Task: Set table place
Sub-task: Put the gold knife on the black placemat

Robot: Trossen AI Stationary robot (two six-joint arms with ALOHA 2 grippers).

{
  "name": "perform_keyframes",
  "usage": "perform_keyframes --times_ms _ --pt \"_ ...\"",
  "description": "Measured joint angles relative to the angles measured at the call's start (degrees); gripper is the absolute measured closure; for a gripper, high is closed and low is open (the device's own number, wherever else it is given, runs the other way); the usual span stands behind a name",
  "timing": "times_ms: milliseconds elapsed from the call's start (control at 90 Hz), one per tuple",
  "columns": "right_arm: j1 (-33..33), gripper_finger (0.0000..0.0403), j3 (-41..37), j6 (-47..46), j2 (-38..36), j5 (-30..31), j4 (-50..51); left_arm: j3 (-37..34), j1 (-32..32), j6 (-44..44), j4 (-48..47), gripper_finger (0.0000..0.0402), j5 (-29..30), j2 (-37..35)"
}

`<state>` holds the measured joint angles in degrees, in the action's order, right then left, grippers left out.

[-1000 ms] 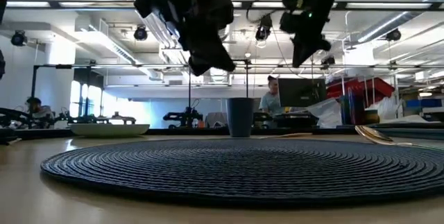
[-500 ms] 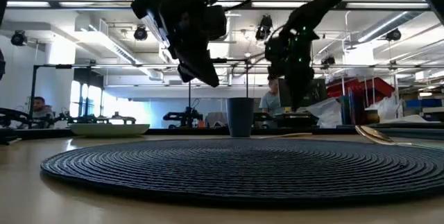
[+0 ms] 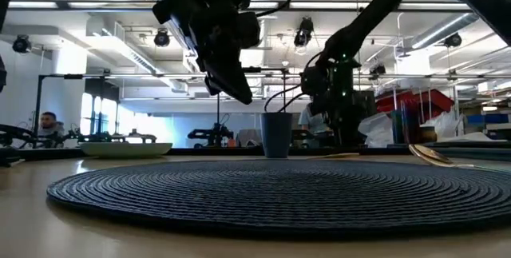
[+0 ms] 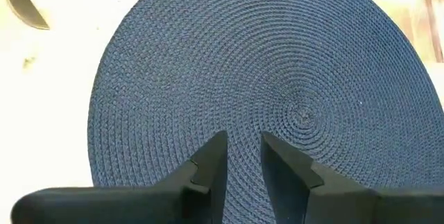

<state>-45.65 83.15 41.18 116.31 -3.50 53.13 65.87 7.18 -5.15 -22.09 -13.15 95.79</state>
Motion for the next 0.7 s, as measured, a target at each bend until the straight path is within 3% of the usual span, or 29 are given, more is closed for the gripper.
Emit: perform_keyframes --times_ms 411,544,700 --pt "0.5 0.0207 -0.1 -4.8 2.3 -3.9 1.1 0.0 0.4 0.0 -1.0 0.0353 0.2 0.0" --pt "0.5 0.0262 -0.5 -8.8 2.4 -4.3 1.8 0.0 0.5 0.0 -1.3 0.0354 0.3 0.0" --pt "0.5 0.0360 -2.5 -13.1 1.7 -5.7 1.9 0.0 0.6 0.0 -1.3 0.0352 0.4 0.0"
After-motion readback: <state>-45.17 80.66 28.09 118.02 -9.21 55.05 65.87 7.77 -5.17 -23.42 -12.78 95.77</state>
